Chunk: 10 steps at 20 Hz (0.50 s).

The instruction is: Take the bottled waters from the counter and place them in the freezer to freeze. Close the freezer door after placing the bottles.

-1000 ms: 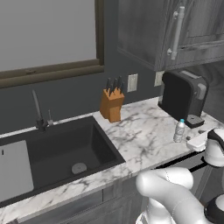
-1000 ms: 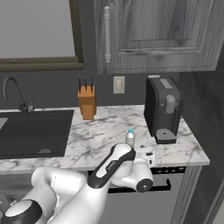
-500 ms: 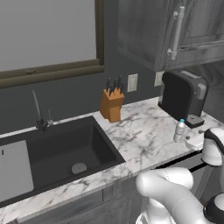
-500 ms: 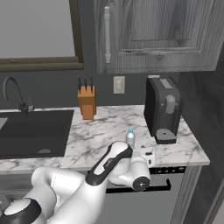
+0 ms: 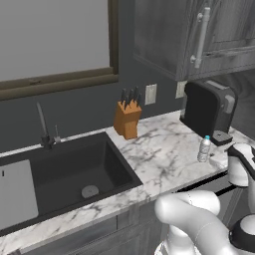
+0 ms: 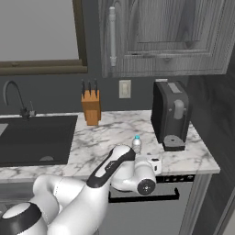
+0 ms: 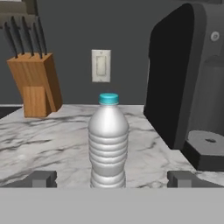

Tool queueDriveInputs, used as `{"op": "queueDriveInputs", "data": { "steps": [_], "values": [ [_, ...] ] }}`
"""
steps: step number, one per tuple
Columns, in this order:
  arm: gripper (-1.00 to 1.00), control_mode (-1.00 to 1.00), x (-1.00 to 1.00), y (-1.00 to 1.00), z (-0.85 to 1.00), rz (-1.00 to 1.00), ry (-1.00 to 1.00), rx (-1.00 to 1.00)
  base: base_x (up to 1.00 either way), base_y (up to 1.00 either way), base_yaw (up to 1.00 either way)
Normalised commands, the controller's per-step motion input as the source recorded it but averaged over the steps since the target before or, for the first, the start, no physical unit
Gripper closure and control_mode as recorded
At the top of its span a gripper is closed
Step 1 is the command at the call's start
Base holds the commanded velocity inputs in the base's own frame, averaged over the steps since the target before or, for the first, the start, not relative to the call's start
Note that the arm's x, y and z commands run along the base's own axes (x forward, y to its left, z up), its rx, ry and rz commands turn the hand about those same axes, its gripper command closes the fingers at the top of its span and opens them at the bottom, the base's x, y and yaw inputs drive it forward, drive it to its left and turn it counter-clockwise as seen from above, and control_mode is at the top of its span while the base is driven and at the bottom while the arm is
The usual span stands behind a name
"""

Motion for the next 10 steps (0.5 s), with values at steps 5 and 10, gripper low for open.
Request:
{"op": "queueDriveInputs", "data": {
  "steps": [5,10],
  "values": [
    [-1.00,-1.00,0.05,0.01,0.00,0.00,0.01,0.04,0.00,0.00,0.00],
    [-1.00,-1.00,0.05,0.02,0.00,0.00,-0.01,0.00,0.00,0.00,0.00]
  ]
}}
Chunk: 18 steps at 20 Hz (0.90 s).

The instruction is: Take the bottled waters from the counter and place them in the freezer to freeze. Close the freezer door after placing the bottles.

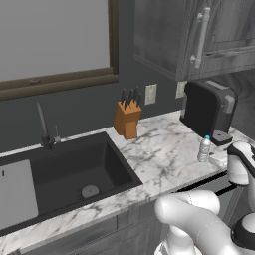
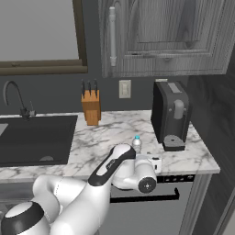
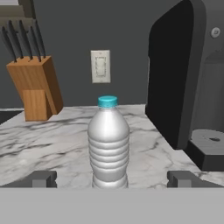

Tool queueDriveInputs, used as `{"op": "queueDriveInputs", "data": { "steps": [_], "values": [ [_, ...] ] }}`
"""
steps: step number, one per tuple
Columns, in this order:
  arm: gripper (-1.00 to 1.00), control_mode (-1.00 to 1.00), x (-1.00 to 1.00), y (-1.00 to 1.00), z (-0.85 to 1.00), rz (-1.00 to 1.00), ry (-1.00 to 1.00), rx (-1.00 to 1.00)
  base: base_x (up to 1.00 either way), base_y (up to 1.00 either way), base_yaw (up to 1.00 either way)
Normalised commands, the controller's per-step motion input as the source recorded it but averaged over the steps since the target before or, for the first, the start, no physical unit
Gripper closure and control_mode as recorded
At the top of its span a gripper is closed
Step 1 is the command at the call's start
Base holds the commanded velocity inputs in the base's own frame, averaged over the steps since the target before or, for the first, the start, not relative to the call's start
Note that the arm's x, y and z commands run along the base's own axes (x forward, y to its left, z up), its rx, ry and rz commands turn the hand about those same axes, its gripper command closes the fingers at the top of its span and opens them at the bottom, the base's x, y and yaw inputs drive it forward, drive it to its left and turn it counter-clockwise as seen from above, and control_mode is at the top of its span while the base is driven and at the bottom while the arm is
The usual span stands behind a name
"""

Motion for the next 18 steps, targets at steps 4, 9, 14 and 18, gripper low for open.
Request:
{"op": "queueDriveInputs", "data": {
  "steps": [4,9,14,18],
  "values": [
    [-1.00,-1.00,0.01,0.09,0.00,0.01,-0.02,0.00,0.00,0.00,0.00],
    [-1.00,-1.00,0.01,0.16,0.00,0.02,0.00,0.00,0.00,0.00,0.00],
    [-1.00,-1.00,0.07,0.14,0.00,0.02,0.00,0.00,0.00,0.00,0.00],
    [-1.00,-1.00,0.15,0.06,0.00,0.01,0.00,0.00,0.00,0.00,0.00]
  ]
}}
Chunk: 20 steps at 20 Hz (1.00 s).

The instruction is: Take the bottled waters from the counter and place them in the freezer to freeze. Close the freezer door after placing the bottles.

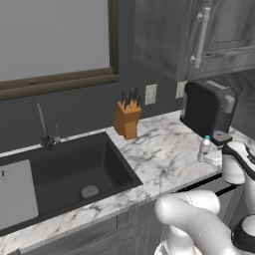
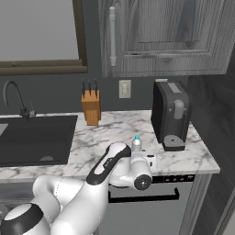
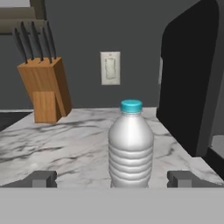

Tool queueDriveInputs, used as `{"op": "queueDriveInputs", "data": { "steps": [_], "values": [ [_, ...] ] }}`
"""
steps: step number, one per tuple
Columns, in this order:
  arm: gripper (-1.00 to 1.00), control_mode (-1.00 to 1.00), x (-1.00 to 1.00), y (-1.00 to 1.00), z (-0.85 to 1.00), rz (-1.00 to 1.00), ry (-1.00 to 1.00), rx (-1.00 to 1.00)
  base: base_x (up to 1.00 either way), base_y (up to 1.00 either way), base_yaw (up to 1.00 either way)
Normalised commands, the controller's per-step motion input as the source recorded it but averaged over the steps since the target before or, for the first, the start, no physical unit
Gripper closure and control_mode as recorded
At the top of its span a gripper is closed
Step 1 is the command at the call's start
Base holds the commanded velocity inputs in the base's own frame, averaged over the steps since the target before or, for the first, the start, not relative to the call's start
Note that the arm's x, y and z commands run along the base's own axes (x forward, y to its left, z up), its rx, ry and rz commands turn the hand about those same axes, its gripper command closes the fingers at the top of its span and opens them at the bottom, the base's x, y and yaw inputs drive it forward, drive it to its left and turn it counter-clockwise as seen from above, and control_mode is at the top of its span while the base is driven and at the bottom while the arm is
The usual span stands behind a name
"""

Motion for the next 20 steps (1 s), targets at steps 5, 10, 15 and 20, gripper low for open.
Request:
{"op": "queueDriveInputs", "data": {
  "steps": [5,10,15,20],
  "values": [
    [-1.00,-1.00,0.24,0.00,0.00,0.00,0.00,0.00,0.00,0.00,0.00],
    [-1.00,-1.00,0.20,0.00,0.00,0.00,0.00,0.00,0.00,0.00,0.00],
    [-1.00,-1.00,0.13,0.00,0.00,0.00,0.00,0.00,0.00,0.00,0.00],
    [-1.00,-1.00,0.12,0.00,0.00,0.00,0.00,0.00,0.00,0.00,0.00]
  ]
}}
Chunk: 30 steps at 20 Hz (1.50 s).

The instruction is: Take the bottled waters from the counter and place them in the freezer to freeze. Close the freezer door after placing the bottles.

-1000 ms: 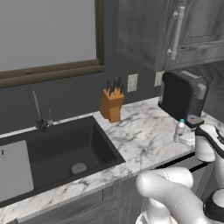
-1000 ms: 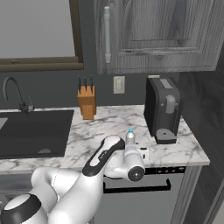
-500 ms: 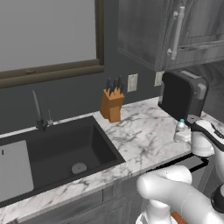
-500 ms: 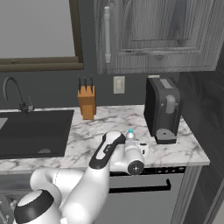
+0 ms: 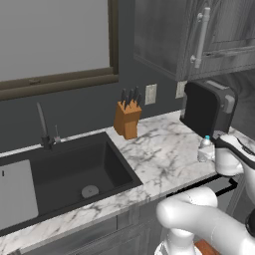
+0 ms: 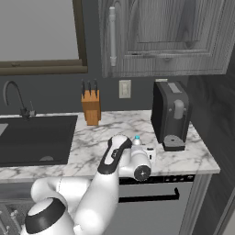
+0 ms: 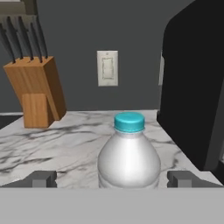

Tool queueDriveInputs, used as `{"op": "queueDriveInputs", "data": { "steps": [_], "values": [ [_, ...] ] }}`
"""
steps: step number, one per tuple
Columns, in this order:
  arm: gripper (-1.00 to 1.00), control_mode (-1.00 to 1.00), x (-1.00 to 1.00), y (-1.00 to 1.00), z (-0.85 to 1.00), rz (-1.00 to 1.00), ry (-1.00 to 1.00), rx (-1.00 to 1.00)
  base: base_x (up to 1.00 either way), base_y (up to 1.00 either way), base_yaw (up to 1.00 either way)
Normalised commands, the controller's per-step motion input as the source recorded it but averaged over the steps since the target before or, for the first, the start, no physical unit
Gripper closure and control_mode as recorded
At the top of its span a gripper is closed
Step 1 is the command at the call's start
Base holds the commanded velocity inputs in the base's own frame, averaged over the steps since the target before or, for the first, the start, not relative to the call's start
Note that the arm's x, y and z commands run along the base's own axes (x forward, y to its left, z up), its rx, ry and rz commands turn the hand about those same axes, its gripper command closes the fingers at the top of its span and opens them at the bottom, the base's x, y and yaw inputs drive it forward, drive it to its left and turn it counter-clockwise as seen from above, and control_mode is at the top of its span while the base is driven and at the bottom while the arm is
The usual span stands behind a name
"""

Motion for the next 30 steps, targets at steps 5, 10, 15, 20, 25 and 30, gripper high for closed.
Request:
{"op": "queueDriveInputs", "data": {
  "steps": [5,10,15,20,25,30],
  "values": [
    [-1.00,-1.00,0.12,-0.01,0.00,0.00,0.00,0.00,0.00,0.00,0.00],
    [-1.00,-1.00,0.08,0.00,-0.01,0.00,0.00,0.00,0.00,0.00,0.00],
    [-1.00,-1.00,0.06,-0.01,-0.05,0.00,0.00,0.00,0.00,0.00,0.00],
    [-1.00,-1.00,0.06,-0.07,-0.02,0.00,0.00,0.00,0.00,0.00,0.00],
    [-1.00,-1.00,0.02,-0.10,0.00,0.00,0.00,0.00,0.00,0.00,0.00],
    [-1.00,-1.00,0.00,-0.03,-0.01,0.00,0.00,0.00,0.00,0.00,0.00]
  ]
}}
